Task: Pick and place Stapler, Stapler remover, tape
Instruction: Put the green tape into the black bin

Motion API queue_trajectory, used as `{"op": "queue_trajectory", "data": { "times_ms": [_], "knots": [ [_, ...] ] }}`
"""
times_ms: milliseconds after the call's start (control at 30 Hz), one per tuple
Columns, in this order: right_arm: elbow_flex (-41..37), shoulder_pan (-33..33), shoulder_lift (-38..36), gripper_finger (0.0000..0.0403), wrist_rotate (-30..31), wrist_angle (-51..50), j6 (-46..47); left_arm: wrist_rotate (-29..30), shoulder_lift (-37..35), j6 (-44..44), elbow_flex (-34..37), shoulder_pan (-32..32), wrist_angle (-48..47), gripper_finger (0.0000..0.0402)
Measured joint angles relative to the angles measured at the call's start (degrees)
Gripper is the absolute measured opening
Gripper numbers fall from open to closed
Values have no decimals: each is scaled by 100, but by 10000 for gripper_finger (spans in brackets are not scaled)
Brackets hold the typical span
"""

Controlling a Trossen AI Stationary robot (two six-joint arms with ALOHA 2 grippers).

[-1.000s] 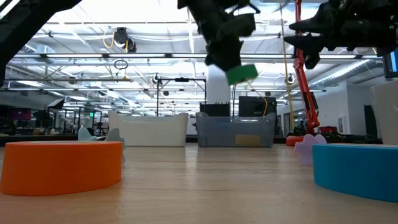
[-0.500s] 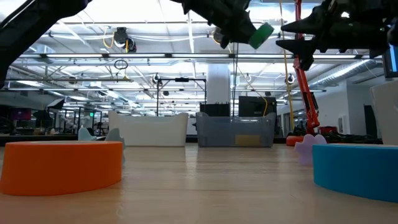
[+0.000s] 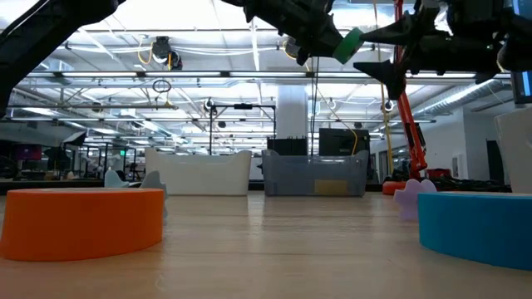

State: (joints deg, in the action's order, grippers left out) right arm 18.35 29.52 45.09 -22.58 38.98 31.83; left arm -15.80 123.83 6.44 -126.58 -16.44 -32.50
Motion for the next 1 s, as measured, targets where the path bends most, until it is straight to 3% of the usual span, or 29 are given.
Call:
{"op": "queue_trajectory", "data": {
  "times_ms": [200, 533, 1000],
  "knots": [
    [0, 0, 338, 264, -9, 751, 180, 235, 0, 140, 2, -8, -40, 39],
    [-2, 0, 521, 245, -4, 1053, 205, 82, 2, 3, 4, -2, 287, 39],
    [-7, -7, 567, 85, -105, 1566, 160, 106, 0, -94, 4, 78, 345, 39]
  ]
}}
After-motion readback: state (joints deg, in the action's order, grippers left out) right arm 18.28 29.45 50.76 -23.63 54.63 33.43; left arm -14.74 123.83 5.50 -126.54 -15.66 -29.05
